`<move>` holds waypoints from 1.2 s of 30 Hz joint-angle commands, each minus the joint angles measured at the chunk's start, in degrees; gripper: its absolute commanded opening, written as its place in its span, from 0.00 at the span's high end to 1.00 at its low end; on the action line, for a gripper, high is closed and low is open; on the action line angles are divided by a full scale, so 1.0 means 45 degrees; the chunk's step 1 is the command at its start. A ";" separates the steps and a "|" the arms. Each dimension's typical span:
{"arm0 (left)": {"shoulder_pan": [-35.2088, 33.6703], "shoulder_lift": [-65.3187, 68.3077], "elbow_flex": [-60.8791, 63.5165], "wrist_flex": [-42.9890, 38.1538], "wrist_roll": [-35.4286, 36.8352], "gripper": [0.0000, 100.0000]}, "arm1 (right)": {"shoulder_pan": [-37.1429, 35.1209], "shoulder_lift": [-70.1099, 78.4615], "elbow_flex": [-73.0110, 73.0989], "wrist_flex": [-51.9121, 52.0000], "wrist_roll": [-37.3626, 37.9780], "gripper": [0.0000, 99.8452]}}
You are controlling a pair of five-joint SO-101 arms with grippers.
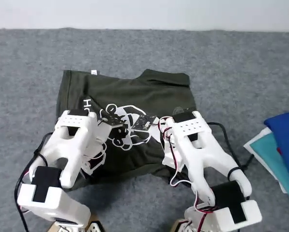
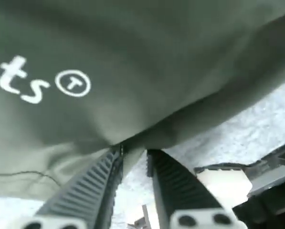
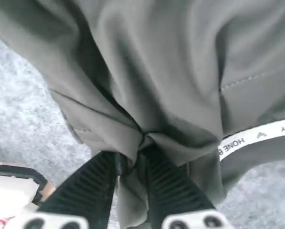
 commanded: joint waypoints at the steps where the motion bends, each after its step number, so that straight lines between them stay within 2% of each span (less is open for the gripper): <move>1: 0.0059 -0.0567 -0.0518 0.1192 -0.0938 0.91 | 0.0186 -0.0127 -0.0664 0.0166 -0.0059 0.99; 6: -0.0020 -0.0567 -0.2842 0.2774 -0.1035 0.90 | 0.0205 -0.0127 -0.0664 0.0166 -0.0059 0.99; 11: -0.0645 -0.0488 -0.4503 0.2676 0.0020 0.91 | 0.0205 -0.0127 -0.0723 0.0166 -0.0059 0.99; 14: -0.0703 -0.0430 -0.4698 0.2657 -0.0195 0.99 | 0.0205 -0.0127 -0.0879 0.0166 -0.0059 0.99; 16: -0.0703 -0.0547 -0.4855 0.2676 -0.0078 0.98 | 0.0205 -0.0127 -0.1074 0.0166 -0.0059 0.99; 22: -0.0938 -0.0547 -0.5656 0.2735 0.3009 0.98 | 0.0205 -0.0010 -0.2051 0.0596 -0.0469 0.99; 24: -0.1192 -0.0547 -0.5089 0.2755 0.2696 0.94 | 0.0205 -0.0010 -0.2344 0.0615 -0.0508 0.99; 29: -0.1465 -0.0567 -0.2647 0.2735 0.1153 0.73 | 0.0205 -0.0010 -0.2598 0.0615 -0.0488 0.99; 36: -0.0918 -0.0567 -0.1162 0.2735 -0.0625 0.71 | 0.0791 0.0010 -0.2891 0.0518 -0.0488 0.99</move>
